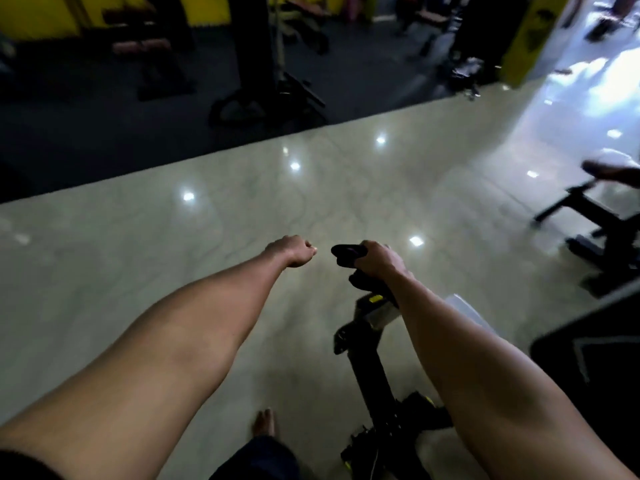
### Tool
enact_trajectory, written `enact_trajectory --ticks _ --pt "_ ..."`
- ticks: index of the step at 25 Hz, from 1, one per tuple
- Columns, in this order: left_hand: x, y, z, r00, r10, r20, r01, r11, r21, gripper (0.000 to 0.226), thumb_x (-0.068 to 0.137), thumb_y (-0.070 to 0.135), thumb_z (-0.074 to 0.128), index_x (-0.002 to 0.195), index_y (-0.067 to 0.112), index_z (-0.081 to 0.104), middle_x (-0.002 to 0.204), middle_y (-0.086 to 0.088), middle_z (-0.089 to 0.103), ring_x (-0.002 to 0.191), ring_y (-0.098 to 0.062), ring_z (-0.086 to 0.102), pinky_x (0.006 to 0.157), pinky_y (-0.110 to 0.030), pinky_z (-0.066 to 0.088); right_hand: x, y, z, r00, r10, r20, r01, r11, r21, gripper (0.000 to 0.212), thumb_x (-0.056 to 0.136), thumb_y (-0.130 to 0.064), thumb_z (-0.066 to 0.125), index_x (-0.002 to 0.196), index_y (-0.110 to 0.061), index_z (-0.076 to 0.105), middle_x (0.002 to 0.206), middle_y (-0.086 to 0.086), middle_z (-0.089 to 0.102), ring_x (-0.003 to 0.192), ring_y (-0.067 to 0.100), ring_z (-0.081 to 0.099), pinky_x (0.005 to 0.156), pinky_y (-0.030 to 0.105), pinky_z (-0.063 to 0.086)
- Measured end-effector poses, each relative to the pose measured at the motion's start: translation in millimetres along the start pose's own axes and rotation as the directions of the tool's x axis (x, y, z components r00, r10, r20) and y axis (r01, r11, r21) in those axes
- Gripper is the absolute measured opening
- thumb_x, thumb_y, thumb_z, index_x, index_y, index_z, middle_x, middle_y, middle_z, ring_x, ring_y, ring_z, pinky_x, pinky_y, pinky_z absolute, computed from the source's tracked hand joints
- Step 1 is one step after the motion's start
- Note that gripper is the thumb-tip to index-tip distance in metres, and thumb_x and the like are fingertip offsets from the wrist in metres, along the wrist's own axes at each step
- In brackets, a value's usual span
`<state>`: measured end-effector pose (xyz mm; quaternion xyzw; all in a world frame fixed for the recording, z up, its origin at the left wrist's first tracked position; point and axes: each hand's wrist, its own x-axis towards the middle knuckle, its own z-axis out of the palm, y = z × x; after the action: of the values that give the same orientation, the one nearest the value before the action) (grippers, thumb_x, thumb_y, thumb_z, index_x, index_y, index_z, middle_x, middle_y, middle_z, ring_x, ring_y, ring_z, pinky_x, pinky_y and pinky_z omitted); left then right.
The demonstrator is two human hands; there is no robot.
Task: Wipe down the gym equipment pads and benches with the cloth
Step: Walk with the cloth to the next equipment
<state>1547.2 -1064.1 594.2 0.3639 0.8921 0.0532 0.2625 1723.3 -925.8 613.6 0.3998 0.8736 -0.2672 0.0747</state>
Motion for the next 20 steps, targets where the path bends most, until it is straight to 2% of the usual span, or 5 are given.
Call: enact_trajectory --ticks 4,10,15,20 --pt "-12 -99 -15 0.981 -0.178 -0.071 0.171 0.980 -0.100 0.046 0.100 0.049 0.043 0.141 0.031 0.055 0.151 -0.001 0.051 0.136 -0.029 0.049 0.108 -0.038 0.041 44 -91 41 0.988 -0.129 0.081 0.134 0.989 -0.059 0.034 0.087 -0.031 0.064 0.120 -0.030 0.062 0.111 0.006 0.068 0.093 0.028 0.066 0.073 0.031 0.047" --pt "-12 -240 -20 0.922 -0.385 0.034 0.384 0.903 -0.195 0.047 0.099 0.053 0.044 0.138 0.031 0.057 0.148 -0.003 0.054 0.133 -0.029 0.051 0.109 -0.039 0.041 87 -202 122 0.944 -0.229 0.239 0.256 0.963 -0.088 0.029 0.087 -0.034 0.061 0.115 -0.029 0.061 0.107 0.005 0.068 0.089 0.027 0.063 0.074 0.034 0.050" --pt "13 -306 -62 0.903 -0.429 0.030 0.418 0.857 -0.303 0.047 0.100 0.051 0.047 0.140 0.028 0.057 0.148 -0.004 0.054 0.134 -0.029 0.050 0.112 -0.041 0.041 127 -286 126 0.927 -0.292 0.234 0.325 0.939 -0.114 0.029 0.090 -0.029 0.058 0.119 -0.027 0.059 0.107 0.006 0.066 0.089 0.027 0.062 0.072 0.033 0.046" --pt "64 -352 -137 0.886 -0.457 -0.082 0.381 0.816 -0.434 0.048 0.097 0.055 0.048 0.138 0.033 0.059 0.148 -0.002 0.054 0.133 -0.028 0.052 0.110 -0.040 0.042 206 -363 101 0.916 -0.353 0.190 0.377 0.920 -0.107 0.027 0.087 -0.028 0.056 0.115 -0.028 0.059 0.105 0.007 0.066 0.093 0.031 0.065 0.078 0.036 0.053"
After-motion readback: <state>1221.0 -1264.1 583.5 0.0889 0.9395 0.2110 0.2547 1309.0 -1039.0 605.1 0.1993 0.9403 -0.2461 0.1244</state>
